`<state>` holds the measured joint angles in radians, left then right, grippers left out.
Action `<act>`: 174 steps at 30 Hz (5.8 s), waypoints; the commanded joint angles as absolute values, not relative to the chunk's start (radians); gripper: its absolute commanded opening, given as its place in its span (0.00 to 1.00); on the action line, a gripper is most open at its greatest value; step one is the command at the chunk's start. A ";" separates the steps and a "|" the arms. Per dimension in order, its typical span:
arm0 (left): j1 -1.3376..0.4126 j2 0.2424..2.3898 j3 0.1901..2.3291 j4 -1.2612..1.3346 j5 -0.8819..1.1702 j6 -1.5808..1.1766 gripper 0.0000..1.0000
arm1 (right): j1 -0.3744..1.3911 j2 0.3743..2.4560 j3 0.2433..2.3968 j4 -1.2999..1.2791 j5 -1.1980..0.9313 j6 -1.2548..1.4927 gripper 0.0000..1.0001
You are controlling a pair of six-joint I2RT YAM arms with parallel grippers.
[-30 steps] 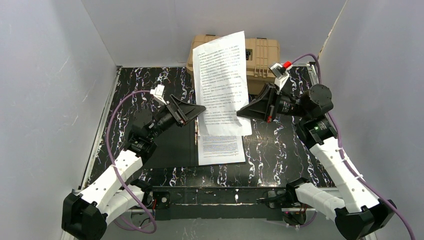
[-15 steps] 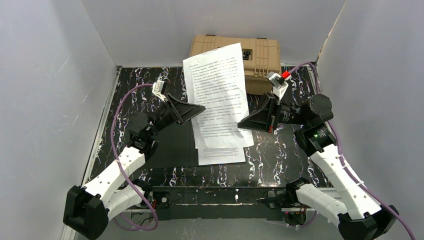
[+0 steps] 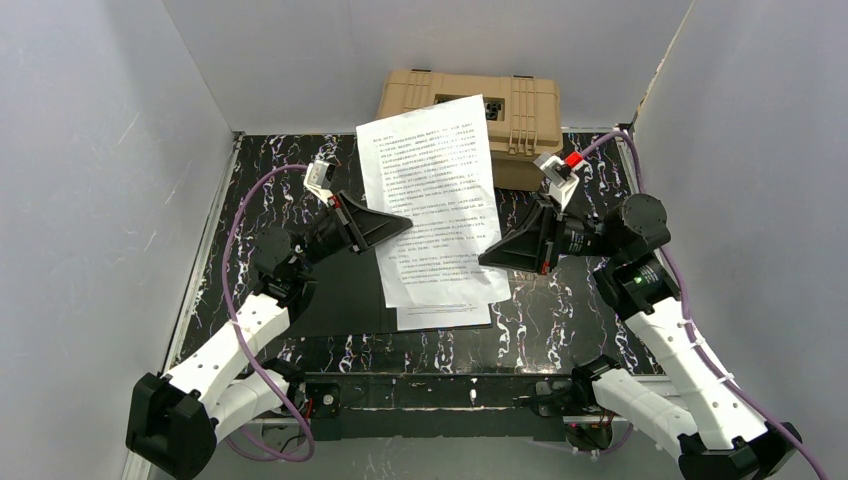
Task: Put the files into the folder
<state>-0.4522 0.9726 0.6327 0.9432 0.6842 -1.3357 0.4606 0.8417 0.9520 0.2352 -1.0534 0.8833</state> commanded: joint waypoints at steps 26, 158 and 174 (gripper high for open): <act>-0.445 0.966 0.683 1.006 0.805 -1.293 0.00 | 0.466 0.919 1.029 0.219 -0.822 0.826 0.56; -0.443 0.626 0.908 -0.625 -0.054 -0.276 0.98 | 0.436 1.659 0.771 0.308 -0.506 0.868 0.01; -0.443 0.626 0.908 -0.624 -0.052 -0.277 0.98 | 0.427 1.630 0.776 0.270 -0.497 0.843 0.01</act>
